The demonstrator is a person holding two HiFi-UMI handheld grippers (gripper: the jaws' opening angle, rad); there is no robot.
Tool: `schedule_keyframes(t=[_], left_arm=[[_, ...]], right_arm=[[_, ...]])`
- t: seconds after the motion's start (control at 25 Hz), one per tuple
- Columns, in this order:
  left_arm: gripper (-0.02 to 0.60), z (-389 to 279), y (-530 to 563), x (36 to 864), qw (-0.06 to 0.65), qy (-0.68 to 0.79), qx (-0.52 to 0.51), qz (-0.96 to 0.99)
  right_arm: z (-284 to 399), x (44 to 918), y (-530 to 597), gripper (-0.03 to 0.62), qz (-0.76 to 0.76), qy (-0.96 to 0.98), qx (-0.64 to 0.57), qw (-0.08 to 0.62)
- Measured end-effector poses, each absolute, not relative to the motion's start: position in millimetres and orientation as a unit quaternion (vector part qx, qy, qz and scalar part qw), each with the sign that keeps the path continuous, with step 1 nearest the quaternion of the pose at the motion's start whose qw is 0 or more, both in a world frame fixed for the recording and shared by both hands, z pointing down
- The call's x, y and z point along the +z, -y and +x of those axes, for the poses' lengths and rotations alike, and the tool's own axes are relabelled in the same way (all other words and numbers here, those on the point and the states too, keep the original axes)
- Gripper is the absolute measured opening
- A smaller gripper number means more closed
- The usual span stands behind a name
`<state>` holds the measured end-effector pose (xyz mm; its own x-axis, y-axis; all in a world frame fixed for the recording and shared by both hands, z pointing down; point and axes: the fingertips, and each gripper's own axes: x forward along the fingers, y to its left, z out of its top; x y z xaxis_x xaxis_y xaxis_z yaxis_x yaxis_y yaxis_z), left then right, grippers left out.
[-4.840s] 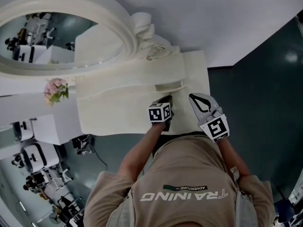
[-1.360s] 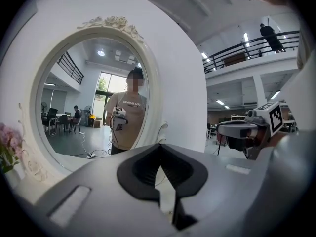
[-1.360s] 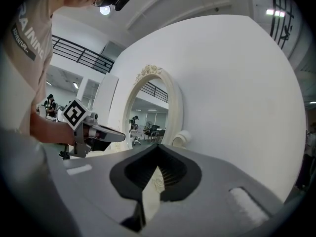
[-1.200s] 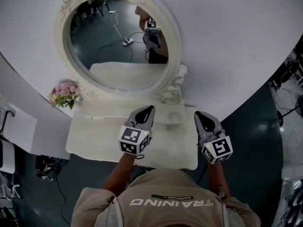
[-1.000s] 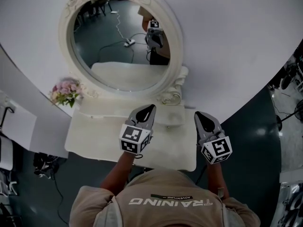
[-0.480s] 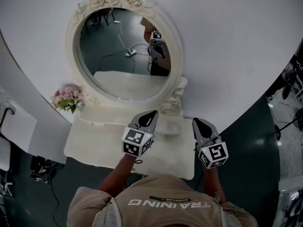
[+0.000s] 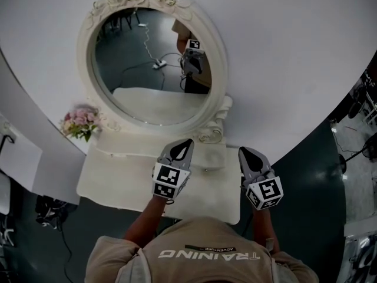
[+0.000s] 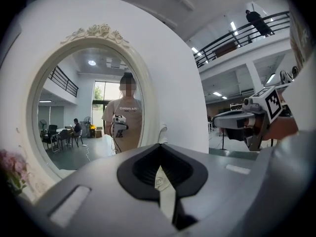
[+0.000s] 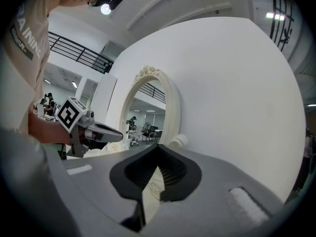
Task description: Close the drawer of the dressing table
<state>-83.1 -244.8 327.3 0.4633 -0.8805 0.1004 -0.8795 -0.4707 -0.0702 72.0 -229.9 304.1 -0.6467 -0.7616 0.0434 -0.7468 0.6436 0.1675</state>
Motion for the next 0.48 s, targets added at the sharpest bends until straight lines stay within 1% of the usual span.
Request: schedule_keyframes(t=[0.28,0.48], left_arm=[[0.018,-92.7,241.5,346.1,-0.023,-0.522,-0.055,-0.851],[0.018,-99.6,241.7,356.6,-0.015,-0.524,-0.079,-0.848]], right_arm=[[64.8,311.4,234.8,0.002,0.406,0.908,-0.069,0.075],[51.8,323.7,232.2,0.002,0.394,0.913,-0.065,0.081]])
